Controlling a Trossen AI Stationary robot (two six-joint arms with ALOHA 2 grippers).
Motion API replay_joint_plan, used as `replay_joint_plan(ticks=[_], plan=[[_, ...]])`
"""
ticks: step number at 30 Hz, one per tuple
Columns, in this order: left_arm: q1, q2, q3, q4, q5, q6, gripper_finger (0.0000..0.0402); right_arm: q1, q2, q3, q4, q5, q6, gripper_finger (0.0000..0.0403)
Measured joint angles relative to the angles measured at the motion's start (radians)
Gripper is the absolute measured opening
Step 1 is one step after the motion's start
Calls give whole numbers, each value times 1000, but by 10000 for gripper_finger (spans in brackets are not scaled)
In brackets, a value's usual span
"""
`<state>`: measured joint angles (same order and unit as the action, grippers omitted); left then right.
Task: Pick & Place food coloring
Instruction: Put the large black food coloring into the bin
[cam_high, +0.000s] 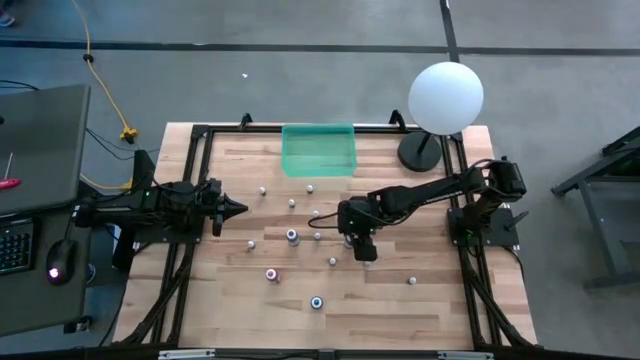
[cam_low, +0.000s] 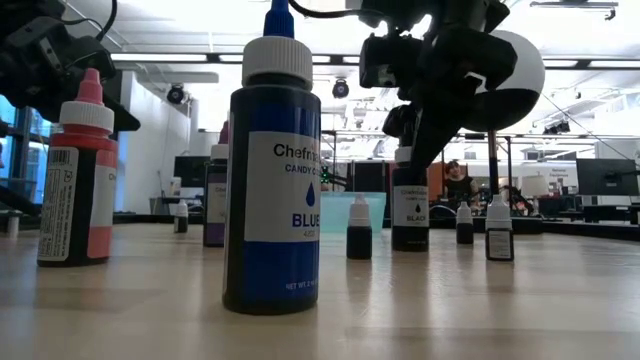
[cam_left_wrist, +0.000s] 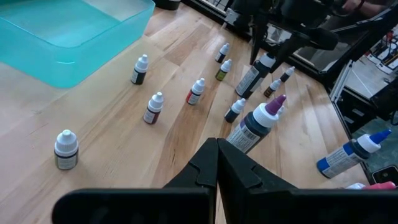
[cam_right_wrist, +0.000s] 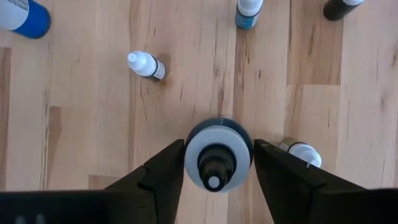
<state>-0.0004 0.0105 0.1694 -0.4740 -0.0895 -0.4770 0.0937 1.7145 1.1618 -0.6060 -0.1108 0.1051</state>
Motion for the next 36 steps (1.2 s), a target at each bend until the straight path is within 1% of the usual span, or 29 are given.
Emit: replay_joint_plan(ticks=[7, 17, 23, 27, 31, 33, 36], plan=[[0, 0, 0, 0, 0, 0, 0, 0, -1, 0, 2, 0, 3, 160], [0, 0, 0, 0, 0, 0, 0, 0, -1, 0, 44, 0, 3, 156], [0, 0, 0, 0, 0, 0, 0, 0, -1, 14, 34, 0, 30, 155], [0, 0, 0, 0, 0, 0, 0, 0, -1, 81, 3, 0, 33, 155], [0, 0, 0, 0, 0, 0, 0, -2, -1, 195, -82, 6, 28, 155], [0, 0, 0, 0, 0, 0, 0, -2, -1, 269, -134, 39, 26, 154], [0, 0, 0, 0, 0, 0, 0, -3, -1, 388, -202, 129, -2, 154]])
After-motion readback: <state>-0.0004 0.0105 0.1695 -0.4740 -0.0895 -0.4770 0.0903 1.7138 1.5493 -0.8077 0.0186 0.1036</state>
